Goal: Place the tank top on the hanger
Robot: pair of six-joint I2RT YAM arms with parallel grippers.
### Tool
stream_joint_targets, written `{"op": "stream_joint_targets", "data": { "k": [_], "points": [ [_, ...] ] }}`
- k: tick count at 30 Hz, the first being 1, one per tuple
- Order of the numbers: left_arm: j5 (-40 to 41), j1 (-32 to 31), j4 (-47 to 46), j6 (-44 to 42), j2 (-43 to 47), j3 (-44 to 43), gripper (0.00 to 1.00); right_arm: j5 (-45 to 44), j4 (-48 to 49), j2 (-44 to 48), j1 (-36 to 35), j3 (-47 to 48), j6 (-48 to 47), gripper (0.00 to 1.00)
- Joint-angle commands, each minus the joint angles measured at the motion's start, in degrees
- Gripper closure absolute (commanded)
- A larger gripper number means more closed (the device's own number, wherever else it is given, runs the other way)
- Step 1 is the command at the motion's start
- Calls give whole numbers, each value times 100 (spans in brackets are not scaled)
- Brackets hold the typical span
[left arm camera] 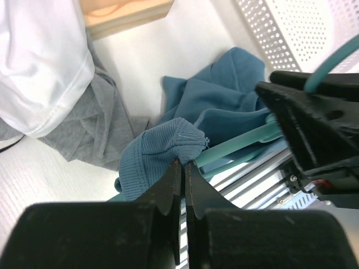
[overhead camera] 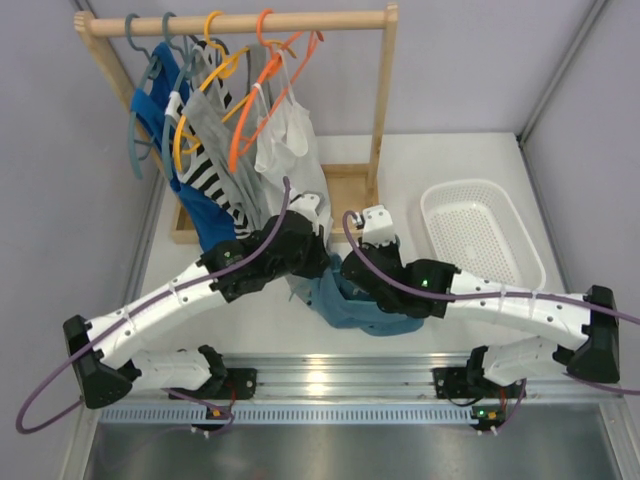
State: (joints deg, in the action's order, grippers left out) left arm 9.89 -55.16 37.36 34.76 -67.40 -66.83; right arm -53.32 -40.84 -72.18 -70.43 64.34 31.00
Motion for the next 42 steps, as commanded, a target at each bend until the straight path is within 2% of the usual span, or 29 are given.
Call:
{"op": "stream_joint_targets", "data": {
  "k": [1,7,8,9,13,16,21,26,32,38,42],
  "points": [
    [39,-30,87,-136,-72,-374,100,-205,410,-137,-111,491,-235,100],
    [-5,-30,-80,-128,-125,-410,100,-214,480,-322,-207,747,-367,100],
    [13,-30,-71,-145,-125,-410,98,-205,507,-331,-216,756,-376,100],
    [56,-30,-80,-197,-107,-393,94,-179,516,-314,-216,756,-367,100],
    [-57,-22,-264,-479,51,-296,59,-56,630,-200,-269,677,-437,100],
    [-101,-30,-554,-751,323,-121,51,-12,647,-104,-322,616,-437,100],
    [-145,-30,-1073,-1295,999,302,48,146,796,55,-383,388,-446,100],
    [-22,-13,-863,-1709,1561,451,46,340,999,318,-392,150,-481,100],
    [-496,-4,-441,-2017,2098,759,45,401,999,372,-401,53,-508,100],
    [-1252,-4,-204,-2228,2143,1066,45,471,1017,380,-410,18,-525,100],
    [-1270,-4,-142,-2298,2038,1181,45,507,1017,372,-419,18,-552,100]
  ]
}}
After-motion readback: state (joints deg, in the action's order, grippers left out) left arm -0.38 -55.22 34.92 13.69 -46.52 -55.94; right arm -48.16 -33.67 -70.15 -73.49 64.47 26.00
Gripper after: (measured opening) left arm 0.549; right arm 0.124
